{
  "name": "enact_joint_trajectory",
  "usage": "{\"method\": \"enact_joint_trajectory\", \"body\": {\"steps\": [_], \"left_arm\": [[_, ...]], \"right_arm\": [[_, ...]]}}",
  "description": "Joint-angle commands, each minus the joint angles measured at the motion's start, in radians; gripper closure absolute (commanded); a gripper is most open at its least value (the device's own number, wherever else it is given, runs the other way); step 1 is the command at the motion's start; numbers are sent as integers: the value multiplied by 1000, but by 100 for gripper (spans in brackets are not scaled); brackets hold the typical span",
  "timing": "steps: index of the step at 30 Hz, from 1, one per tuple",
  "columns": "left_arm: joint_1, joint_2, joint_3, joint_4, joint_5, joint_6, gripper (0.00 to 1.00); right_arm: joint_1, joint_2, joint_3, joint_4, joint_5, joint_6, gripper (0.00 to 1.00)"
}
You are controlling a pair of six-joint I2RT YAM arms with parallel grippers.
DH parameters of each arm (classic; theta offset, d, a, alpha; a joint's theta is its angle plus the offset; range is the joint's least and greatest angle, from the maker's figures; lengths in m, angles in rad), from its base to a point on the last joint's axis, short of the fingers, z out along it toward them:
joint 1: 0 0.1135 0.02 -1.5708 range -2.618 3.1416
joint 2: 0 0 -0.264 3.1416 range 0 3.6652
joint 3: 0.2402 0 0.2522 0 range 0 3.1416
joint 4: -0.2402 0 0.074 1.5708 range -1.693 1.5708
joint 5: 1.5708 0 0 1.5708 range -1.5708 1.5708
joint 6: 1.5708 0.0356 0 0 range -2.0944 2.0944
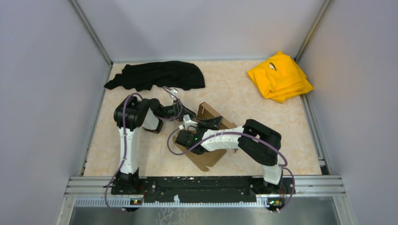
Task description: Fold the paper box
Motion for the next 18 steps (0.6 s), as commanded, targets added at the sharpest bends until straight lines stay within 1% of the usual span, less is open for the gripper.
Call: {"method": "enact_joint_trajectory", "body": {"steps": [1,9,18], "left_arm": [[-13,2,-23,239,-10,63,32],[-28,-35,-75,227,-51,133,32],[-41,-57,-100,229,-93,172,32]], "right_arm": [[11,11,26,26,-32,-18,100],[18,13,13,72,-50,-56,100],[20,0,5,78,-71,-46,100]]}}
